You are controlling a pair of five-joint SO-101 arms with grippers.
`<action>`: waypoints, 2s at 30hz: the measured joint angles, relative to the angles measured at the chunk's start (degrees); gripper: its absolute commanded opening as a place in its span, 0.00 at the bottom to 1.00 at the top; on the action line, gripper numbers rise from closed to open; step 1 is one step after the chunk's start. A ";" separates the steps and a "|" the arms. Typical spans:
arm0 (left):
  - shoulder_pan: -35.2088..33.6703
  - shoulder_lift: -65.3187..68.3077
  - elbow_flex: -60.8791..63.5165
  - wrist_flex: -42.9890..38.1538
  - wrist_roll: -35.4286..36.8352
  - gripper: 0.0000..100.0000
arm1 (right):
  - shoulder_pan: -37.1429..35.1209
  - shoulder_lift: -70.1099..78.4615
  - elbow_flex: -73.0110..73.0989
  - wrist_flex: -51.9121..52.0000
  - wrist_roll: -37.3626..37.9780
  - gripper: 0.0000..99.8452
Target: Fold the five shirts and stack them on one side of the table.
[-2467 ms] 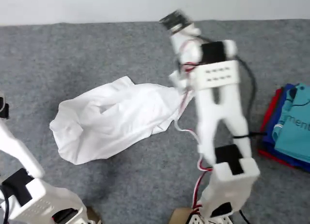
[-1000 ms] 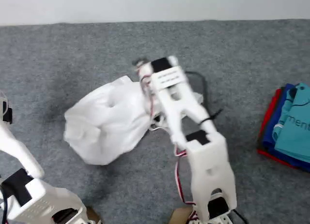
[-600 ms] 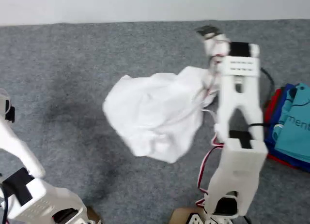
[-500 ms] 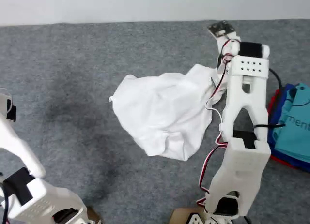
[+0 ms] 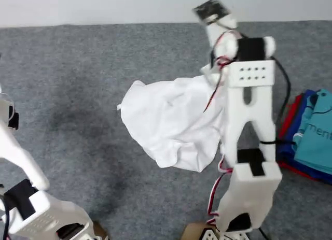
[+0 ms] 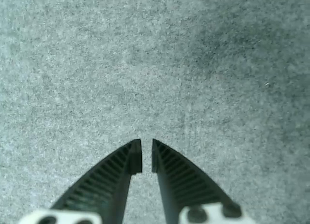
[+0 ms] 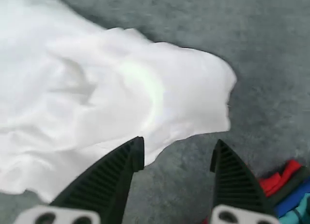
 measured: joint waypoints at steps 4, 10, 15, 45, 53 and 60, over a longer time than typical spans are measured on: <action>0.00 0.00 0.00 0.00 0.00 0.04 | -2.73 -8.35 12.31 0.00 -0.18 0.23; 0.00 0.00 0.00 0.00 0.00 0.04 | -8.00 -18.46 32.00 0.00 -0.18 0.23; 0.09 0.00 0.00 0.00 0.09 0.04 | -15.38 -21.63 44.40 0.00 -0.18 0.23; 0.18 0.00 3.16 -1.58 0.18 0.04 | -19.34 -8.62 47.74 -6.77 -0.26 0.01; 0.79 0.00 3.16 -2.46 0.18 0.04 | -12.22 -10.11 40.26 -0.44 -0.26 0.01; 7.47 0.00 3.16 -2.46 0.18 0.04 | -0.44 -22.86 25.41 -0.09 5.10 0.01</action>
